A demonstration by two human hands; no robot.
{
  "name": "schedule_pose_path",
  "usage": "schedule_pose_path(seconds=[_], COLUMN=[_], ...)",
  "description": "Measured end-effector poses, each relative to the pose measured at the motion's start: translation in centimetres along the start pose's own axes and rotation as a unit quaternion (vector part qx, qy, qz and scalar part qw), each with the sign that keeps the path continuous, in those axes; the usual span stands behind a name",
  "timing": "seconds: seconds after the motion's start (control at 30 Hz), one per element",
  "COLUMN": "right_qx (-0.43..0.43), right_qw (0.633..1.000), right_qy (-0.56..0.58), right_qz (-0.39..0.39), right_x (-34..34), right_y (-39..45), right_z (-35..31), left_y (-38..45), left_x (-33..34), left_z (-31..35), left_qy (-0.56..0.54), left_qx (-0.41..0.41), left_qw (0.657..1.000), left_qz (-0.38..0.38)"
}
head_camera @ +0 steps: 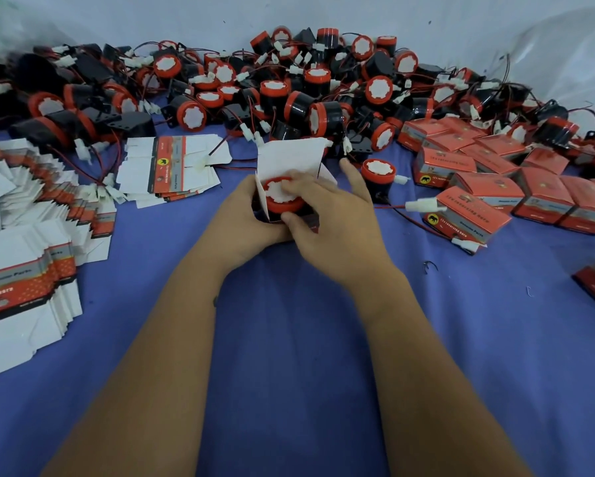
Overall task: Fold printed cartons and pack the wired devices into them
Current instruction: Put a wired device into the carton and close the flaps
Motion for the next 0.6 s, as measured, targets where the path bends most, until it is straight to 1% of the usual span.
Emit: schedule_pose_path(seconds=[0.13,0.17,0.2,0.27,0.3,0.33,0.37,0.4,0.43,0.47,0.5,0.53,0.57,0.6], right_qx=[0.019,0.013,-0.004,-0.033,-0.014,0.042,0.124,0.218,0.303,0.355,0.372,0.368,0.350,0.326], right_qw=[0.996,0.995,0.993,0.976,0.969,0.966,0.963,0.955,0.936,0.908,0.873,0.837,0.815,0.809], right_qy=[-0.089,-0.092,-0.087,-0.071,-0.055,-0.039,-0.025,-0.007,0.045,0.139,0.249,0.341,0.398,0.429], right_qz=[0.013,0.040,0.086,0.204,0.240,0.252,0.237,0.200,0.176,0.175,0.195,0.219,0.233,0.234], right_x=[0.5,0.3,0.0,-0.8,-1.1,-1.2,-1.2,-0.9,-0.5,-0.4,-0.6,-1.1,-1.6,-1.9], right_y=[-0.4,-0.4,-0.5,-0.6,-0.7,-0.8,-0.8,-0.8,-1.0,-1.1,-1.1,-0.9,-0.7,-0.5], right_z=[0.1,0.0,-0.3,-0.6,-0.6,-0.3,0.1,0.8,1.8,2.5,2.8,2.9,2.9,2.8], left_y=[0.2,0.2,0.1,0.0,-0.1,-0.1,-0.1,-0.1,0.0,0.0,0.0,-0.1,-0.1,-0.2], left_x=[-0.1,-0.1,-0.1,-0.2,-0.2,-0.3,-0.5,-0.6,-0.7,-0.8,-0.8,-0.8,-0.8,-0.7], left_z=[-0.3,-0.3,-0.2,0.0,0.1,0.1,0.1,0.1,0.1,0.1,0.1,0.2,0.3,0.3], left_qy=[0.002,-0.003,-0.009,-0.018,-0.020,-0.022,-0.024,-0.026,-0.026,-0.025,-0.019,-0.012,-0.005,-0.001], left_qx=[-0.005,-0.008,-0.011,-0.014,-0.015,-0.016,-0.015,-0.013,-0.012,-0.011,-0.008,-0.003,0.000,0.002], left_qw=[1.000,1.000,0.999,0.998,0.997,0.996,0.994,0.993,0.993,0.993,0.994,0.996,0.997,0.999], left_qz=[0.012,0.019,0.028,0.056,0.073,0.090,0.103,0.111,0.114,0.112,0.104,0.091,0.074,0.054])
Point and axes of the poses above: each hand's wrist, its own y-axis towards the middle knuckle, its own x-axis out of the palm, z = x × y, the point moved 3 cm from there along y, towards the middle knuckle, and after that the axes turned 1 degree about z, right-handed, at the moved point
